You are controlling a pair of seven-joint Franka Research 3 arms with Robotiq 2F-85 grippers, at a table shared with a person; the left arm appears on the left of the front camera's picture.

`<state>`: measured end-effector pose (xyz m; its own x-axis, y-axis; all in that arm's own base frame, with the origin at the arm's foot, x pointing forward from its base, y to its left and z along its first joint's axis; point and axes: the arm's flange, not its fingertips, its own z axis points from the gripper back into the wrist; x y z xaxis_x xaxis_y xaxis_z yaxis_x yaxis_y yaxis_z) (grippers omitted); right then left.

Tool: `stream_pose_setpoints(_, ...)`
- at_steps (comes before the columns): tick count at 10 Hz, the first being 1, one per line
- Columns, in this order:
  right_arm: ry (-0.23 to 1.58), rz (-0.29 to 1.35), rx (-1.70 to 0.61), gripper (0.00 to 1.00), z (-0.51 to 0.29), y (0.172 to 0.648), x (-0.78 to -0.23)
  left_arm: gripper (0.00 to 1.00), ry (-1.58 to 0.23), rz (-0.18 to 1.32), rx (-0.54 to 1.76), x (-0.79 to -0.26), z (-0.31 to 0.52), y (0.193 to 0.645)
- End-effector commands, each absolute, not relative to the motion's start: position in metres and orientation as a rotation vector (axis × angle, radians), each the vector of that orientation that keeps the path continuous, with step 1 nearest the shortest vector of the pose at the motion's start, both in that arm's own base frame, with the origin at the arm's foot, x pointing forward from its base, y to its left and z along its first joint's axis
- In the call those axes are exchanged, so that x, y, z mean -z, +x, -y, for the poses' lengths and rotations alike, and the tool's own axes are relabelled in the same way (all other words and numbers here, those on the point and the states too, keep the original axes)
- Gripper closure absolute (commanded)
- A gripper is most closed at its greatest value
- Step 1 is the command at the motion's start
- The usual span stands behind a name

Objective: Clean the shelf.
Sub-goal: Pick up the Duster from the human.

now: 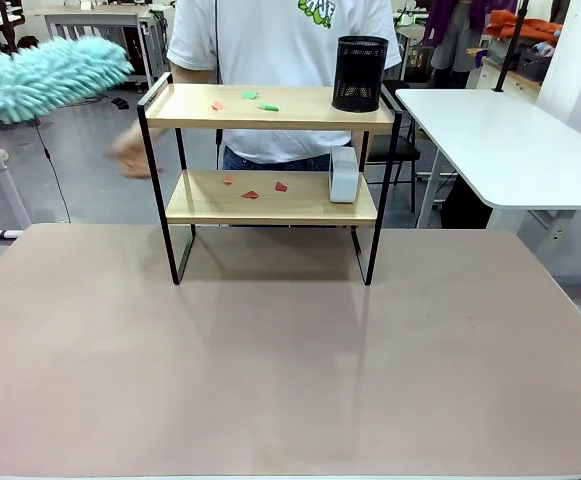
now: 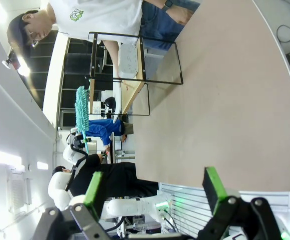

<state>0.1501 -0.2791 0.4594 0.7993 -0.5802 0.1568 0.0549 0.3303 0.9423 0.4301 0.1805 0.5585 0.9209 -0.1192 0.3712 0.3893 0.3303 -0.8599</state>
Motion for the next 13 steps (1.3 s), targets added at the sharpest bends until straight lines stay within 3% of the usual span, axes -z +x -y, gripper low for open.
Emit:
stream_pose_setpoints(1, 1.186, 0.563, 0.420, 0.00, 0.279, 0.152, -0.461, 1.00, -1.060, 0.460, 0.350, -0.545, -0.189, 0.376)
stream_pose_setpoints(4, 1.186, 0.563, 0.420, 0.00, 0.279, 0.152, -0.461, 1.00, -0.835, 0.663, 0.300, -0.519, -0.192, 0.324)
stream_pose_setpoints(8, 1.186, 0.563, 0.420, 0.00, 0.279, 0.152, -0.461, 1.00, -0.611, 0.519, 0.382, -0.486, -0.190, 0.314)
stream_pose_setpoints(10, 1.186, 0.563, 0.420, 0.00, 0.279, 0.152, -0.461, 0.98, -0.731, 0.472, 0.328, -0.492, -0.191, 0.318)
stream_pose_setpoints(11, 1.186, 0.563, 0.420, 0.00, 0.279, 0.152, -0.461, 0.98, -0.627, 0.519, 0.375, -0.483, -0.192, 0.316)
stream_pose_setpoints(13, 1.186, 0.563, 0.420, 0.00, 0.279, 0.152, -0.461, 0.98, -0.627, 0.519, 0.375, -0.483, -0.192, 0.316)
